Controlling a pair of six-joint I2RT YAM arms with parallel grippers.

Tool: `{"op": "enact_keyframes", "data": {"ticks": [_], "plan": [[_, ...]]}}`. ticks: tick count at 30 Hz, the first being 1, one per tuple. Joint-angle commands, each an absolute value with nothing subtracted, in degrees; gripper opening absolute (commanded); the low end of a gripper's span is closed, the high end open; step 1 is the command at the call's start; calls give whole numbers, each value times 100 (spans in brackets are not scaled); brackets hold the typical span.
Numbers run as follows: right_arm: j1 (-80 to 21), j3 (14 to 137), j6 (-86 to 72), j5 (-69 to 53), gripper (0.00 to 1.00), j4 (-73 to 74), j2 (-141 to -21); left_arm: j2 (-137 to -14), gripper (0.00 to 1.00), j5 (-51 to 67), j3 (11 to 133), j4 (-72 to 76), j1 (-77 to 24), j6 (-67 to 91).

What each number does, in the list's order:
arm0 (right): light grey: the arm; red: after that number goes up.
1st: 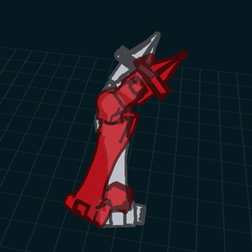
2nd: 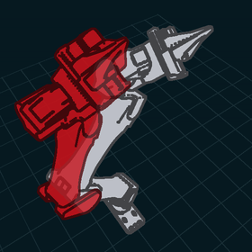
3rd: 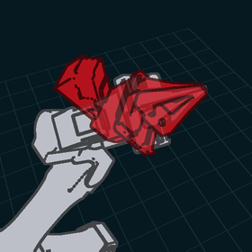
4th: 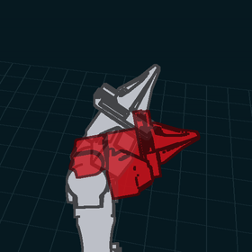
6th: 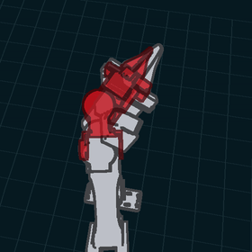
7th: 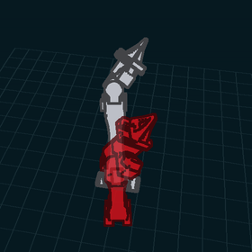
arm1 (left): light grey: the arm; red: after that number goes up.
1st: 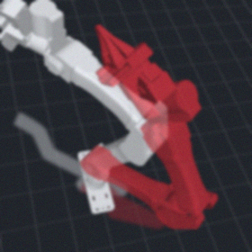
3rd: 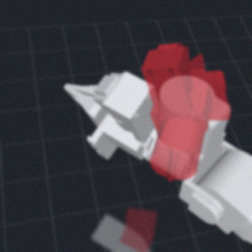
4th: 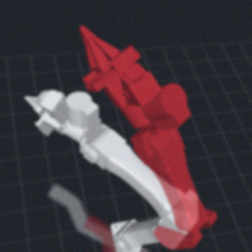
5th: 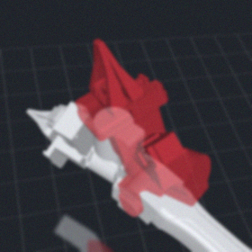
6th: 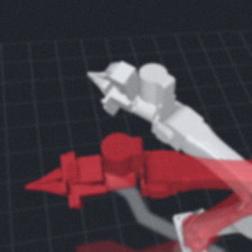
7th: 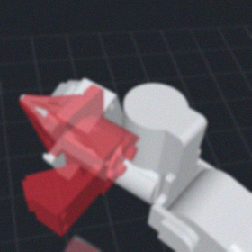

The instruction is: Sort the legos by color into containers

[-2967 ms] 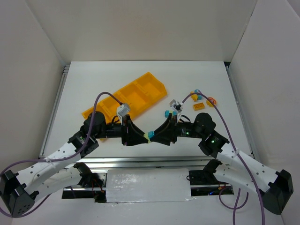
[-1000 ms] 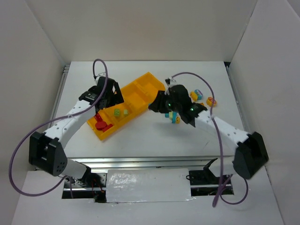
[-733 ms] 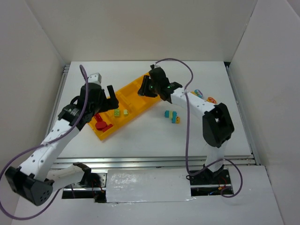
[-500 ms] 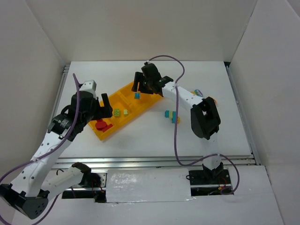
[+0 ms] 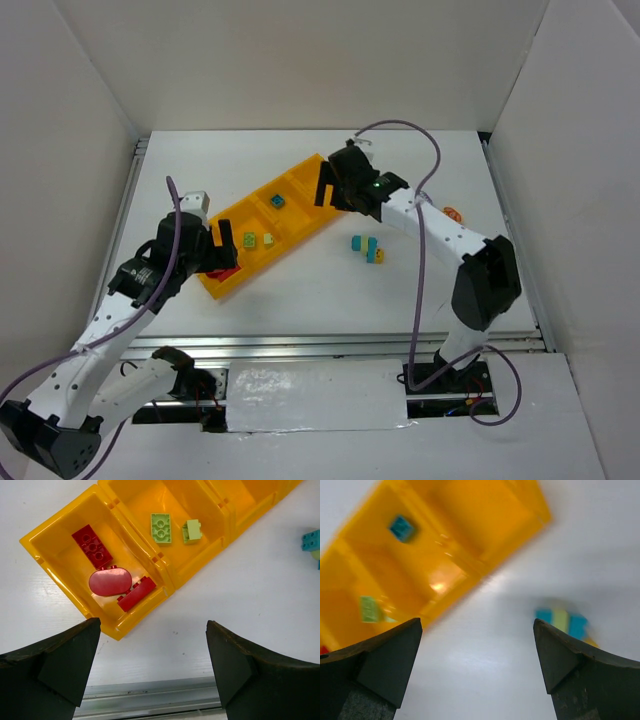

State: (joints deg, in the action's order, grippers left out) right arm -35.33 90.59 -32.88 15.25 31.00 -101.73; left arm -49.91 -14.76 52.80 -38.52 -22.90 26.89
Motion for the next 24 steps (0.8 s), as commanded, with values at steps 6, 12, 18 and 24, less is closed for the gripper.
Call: {"op": "enact_keyframes", "data": {"ticks": [6, 12, 18, 24], "plan": [[-3261, 6596, -3445, 2127, 99, 3261, -8930, -4992, 99, -1046, 5273, -3542, -2268, 2470], [-3068, 5889, -3472, 1969, 95, 2945, -8921, -4896, 99, -1037, 5230, -3525, -2276, 2487], [-2804, 5775, -3296, 1574, 79, 2646, -9210, -4930, 100, -958, 5221, -3516, -2285, 2461], [-2733, 6011, -3006, 1459, 75, 2610, -9588, -4966, 100, -914, 5221, -3516, -2285, 2443]]}}
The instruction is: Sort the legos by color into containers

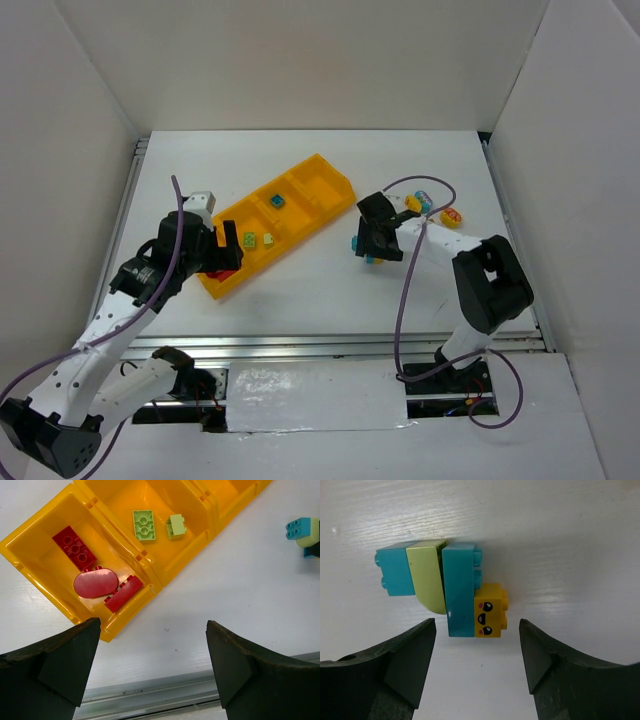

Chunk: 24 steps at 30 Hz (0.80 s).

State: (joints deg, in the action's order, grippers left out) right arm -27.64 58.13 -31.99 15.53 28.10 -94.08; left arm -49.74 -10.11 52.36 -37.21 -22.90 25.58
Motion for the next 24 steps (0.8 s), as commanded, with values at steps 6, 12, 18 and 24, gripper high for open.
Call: {"op": "enact_keyframes", "data": {"ticks": [6, 12, 18, 24], "plan": [[-2672, 6038, -2944, 1468, 57, 2584, -9791, -4948, 99, -940, 5212, -3516, -2294, 2452], [-2681, 5872, -2918, 1433, 33, 2549, -9572, -5001, 99, -914, 5221, -3516, -2294, 2452], [-2891, 5485, -2813, 1406, 23, 2619, -8336, -5097, 100, -266, 5335, -3411, -2294, 2714], [-3927, 5274, -2882, 1406, 23, 2733, -7305, -5159, 99, 1351, 4958, -2050, -2303, 3925]]}}
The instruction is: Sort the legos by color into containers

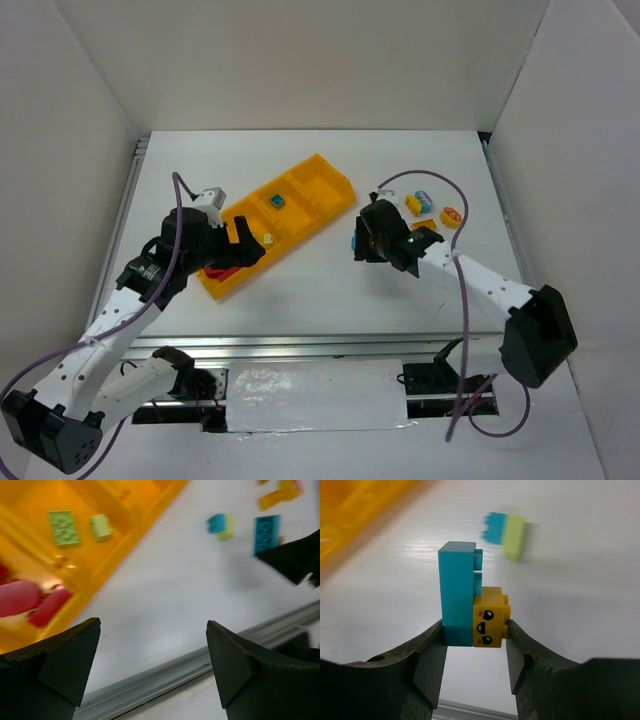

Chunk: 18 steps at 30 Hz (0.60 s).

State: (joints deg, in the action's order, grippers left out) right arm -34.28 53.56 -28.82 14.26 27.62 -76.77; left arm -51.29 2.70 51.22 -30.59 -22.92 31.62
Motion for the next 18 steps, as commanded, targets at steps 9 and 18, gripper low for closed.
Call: {"op": "enact_keyframes", "data": {"ticks": [9, 18], "plan": [[-5580, 5352, -3507, 1372, 23, 2295, -6487, -5773, 100, 2795, 4606, -132, -2443, 5291], [-6178, 6143, -3401, 1415, 23, 2171, -7075, -5985, 96, 2786, 4439, 229, -2698, 5476]]}}
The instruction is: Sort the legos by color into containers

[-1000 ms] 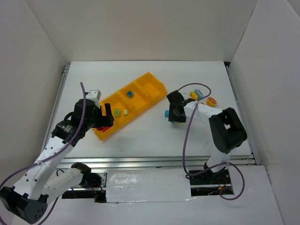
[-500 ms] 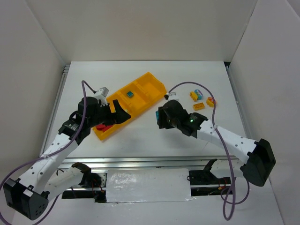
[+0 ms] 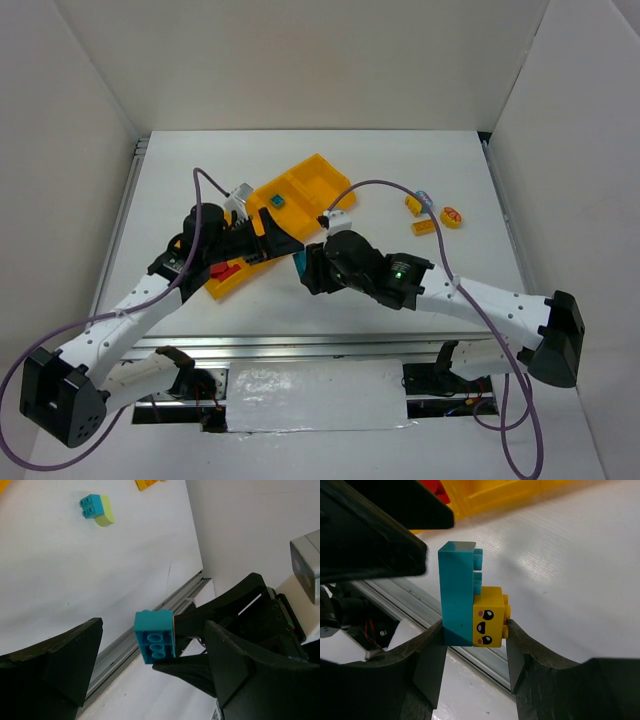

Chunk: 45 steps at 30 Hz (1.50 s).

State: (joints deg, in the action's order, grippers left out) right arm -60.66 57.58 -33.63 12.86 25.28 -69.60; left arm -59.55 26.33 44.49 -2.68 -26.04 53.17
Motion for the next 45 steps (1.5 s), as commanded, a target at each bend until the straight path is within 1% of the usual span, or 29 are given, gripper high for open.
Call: {"op": "enact_keyframes", "data": {"ticks": [1, 9, 12, 14, 15, 17, 18, 19, 20, 21, 22, 23, 25, 26, 27, 28, 31, 32, 35, 36, 38, 39, 40, 43, 45], "plan": [[-6214, 6187, -3393, 1450, 24, 2145, -7110, -6003, 95, 2777, 4421, 229, -2707, 5467], [-6284, 6512, -3393, 1705, 24, 2136, -7356, -6108, 82, 2962, 4272, 544, -2812, 5563], [-6293, 6592, -3366, 1679, 25, 2101, -7374, -6143, 74, 3050, 4271, 624, -2830, 5555], [-6293, 6627, -3366, 1565, 25, 2031, -7357, -6187, 58, 3085, 4280, 659, -2848, 5537], [-6293, 6627, -3340, 1530, 25, 2013, -7348, -6187, 44, 3102, 4280, 685, -2848, 5537], [-6302, 6601, -3305, 1390, 28, 1934, -7330, -6188, 27, 3172, 4280, 782, -2848, 5520], [-6293, 6540, -3270, 1310, 36, 1899, -7321, -6188, 17, 3225, 4298, 826, -2848, 5502], [-6293, 6487, -3235, 1205, 50, 1829, -7286, -6179, 13, 3347, 4307, 878, -2839, 5476], [-6284, 6417, -3226, 1117, 72, 1767, -7243, -6179, 9, 3444, 4333, 949, -2839, 5380], [-6267, 6329, -3313, 1029, 97, 1610, -7173, -6170, 4, 3506, 4420, 941, -2839, 5275], [-6241, 6058, -3348, 985, 100, 1487, -6946, -6153, 0, 3533, 4499, 862, -2830, 5143], [-6075, 5890, -3357, 871, 100, 1372, -6822, -6083, 0, 3498, 4587, 705, -2787, 4820], [-5837, 5452, -3392, 214, 100, 1029, -6366, -5925, 0, 3481, 4807, 265, -2734, 4519], [-5549, 5319, -3332, -111, 100, 802, -6215, -5880, 0, 3515, 4903, 98, -2672, 4309], [-5407, 5109, -3288, -897, 100, 704, -6057, -5819, 0, 3577, 4956, 36, -2637, 4202], [-5292, 5019, -3235, -1279, 100, 607, -5769, -5723, 0, 3655, 4992, 18, -2558, 4114], [-4949, 4773, -2972, -2220, 100, 326, -5196, -5529, 0, 4173, 5054, 26, -2470, 3807], [-4835, 4720, -2936, -2345, 100, 273, -5081, -5494, 0, 4427, 5062, 61, -2452, 3780], [-4668, 4492, -2926, -2619, 100, 19, -4676, -5388, 0, 5017, 4914, 587, -2443, 3902], [-4606, 4352, -2962, -2637, 99, -174, -4589, -5370, 0, 5393, 4835, 841, -2452, 4033], [-4597, 4167, -3154, -2698, 95, -778, -4544, -5309, 0, 5677, 4572, 1772, -2452, 4542], [-4579, 3992, -3242, -2759, 89, -991, -4553, -5274, 0, 5817, 4492, 2306, -2461, 4727], [-4570, 3938, -3374, -2847, 87, -1202, -4579, -5273, 0, 5853, 4422, 2485, -2461, 4998], [-4570, 3858, -3585, -3242, 85, -1940, -4772, -5291, 0, 5976, 4202, 3082, -2470, 5412], [-4570, 3920, -3612, -3296, 83, -2021, -4938, -5282, 0, 6012, 4105, 3374, -2478, 5606]]}}
